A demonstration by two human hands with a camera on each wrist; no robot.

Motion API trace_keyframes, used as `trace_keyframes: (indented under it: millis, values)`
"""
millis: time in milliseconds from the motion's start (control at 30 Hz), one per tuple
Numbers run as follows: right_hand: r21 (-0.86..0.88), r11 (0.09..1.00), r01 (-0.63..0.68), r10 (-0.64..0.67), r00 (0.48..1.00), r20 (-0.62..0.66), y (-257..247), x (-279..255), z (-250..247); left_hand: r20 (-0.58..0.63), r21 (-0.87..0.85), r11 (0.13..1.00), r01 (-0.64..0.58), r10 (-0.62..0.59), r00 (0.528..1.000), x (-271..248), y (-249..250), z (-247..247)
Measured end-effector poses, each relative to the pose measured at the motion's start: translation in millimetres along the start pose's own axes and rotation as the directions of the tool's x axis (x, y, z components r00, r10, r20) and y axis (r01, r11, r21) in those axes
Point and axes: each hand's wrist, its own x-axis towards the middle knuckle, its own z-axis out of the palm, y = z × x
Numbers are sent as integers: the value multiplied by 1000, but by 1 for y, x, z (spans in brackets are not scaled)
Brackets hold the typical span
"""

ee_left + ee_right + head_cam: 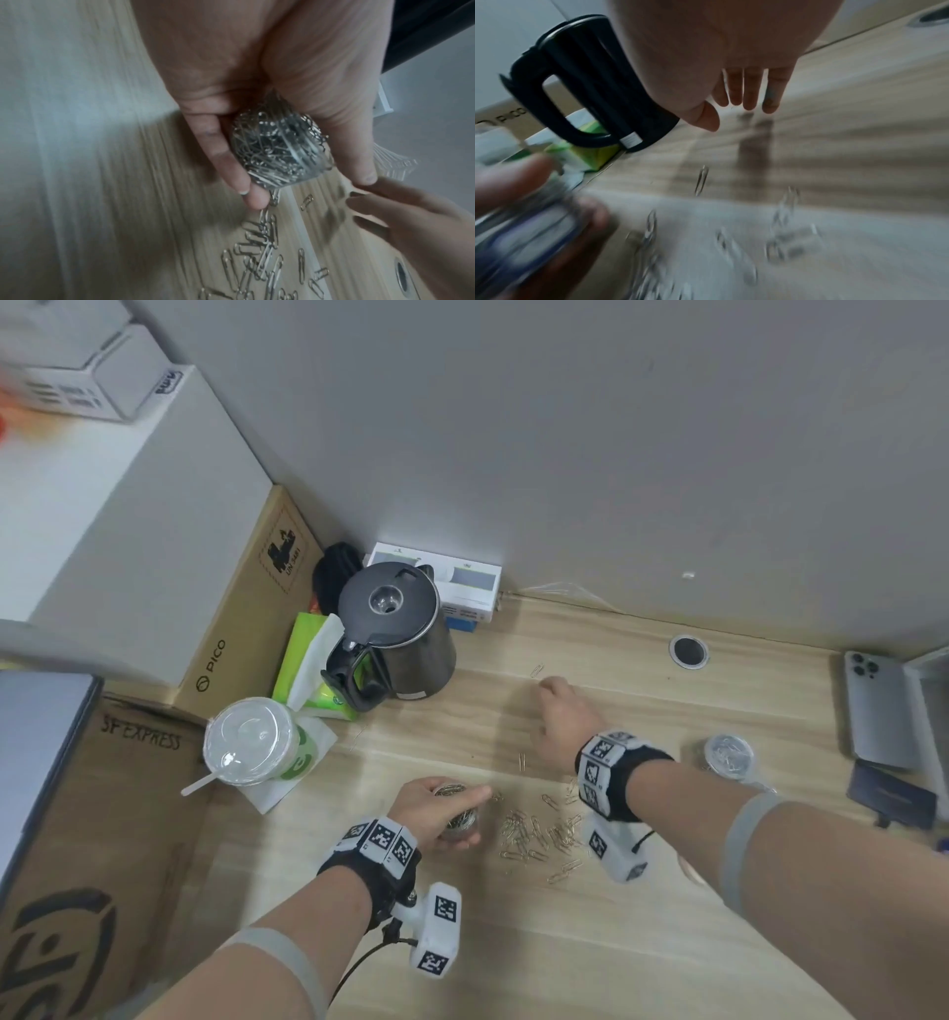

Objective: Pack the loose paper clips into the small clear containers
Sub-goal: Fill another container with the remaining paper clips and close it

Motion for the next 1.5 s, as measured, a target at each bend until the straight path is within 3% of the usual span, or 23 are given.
trace_keyframes:
  millis: [167, 300, 367, 567, 733, 833, 900, 1000, 1067, 1367, 1500]
  values:
    - [-150, 988, 47, -34, 996, 87, 3, 28, -16, -24, -5, 1000, 16, -17, 1000, -1, -3, -9]
    - [-111, 993, 30, -17, 993, 113, 6, 28, 1, -13, -4, 1000, 14, -15, 1000, -1, -6, -7]
    - [-85, 995, 47, -38, 994, 100, 5, 17, 14, -20, -1, 1000, 9, -9, 1000, -2, -5, -3]
    - [-41, 957, 289, -279, 948, 156, -11, -42, 41, -43, 44, 998, 40, -38, 998, -3, 2, 12]
    - [29, 946, 322, -320, 923, 212, -9, -71, 52, 9, 170, 983, 72, -75, 997, -8, 2, 28]
    - [106, 963, 247, -259, 957, 127, 5, -83, 45, 59, 232, 970, 75, -91, 994, -15, 2, 35]
    - [105, 986, 129, -135, 989, 54, 20, -90, 37, 66, 252, 966, 63, -82, 994, -18, 2, 37]
    - [23, 999, -32, 30, 995, 90, 43, -102, 34, 60, 272, 962, 34, -52, 997, -16, 3, 34]
    - [-21, 998, -66, 68, 989, 133, 53, -110, 38, 44, 276, 960, 43, -57, 997, -16, 3, 31]
    - [300, 950, 91, -106, 994, 35, 31, -112, 77, 71, 371, 927, 57, -89, 993, -13, -12, 46]
    - [392, 918, 65, -52, 998, -42, 29, -118, 76, 98, 380, 924, 43, -87, 991, -11, -13, 55]
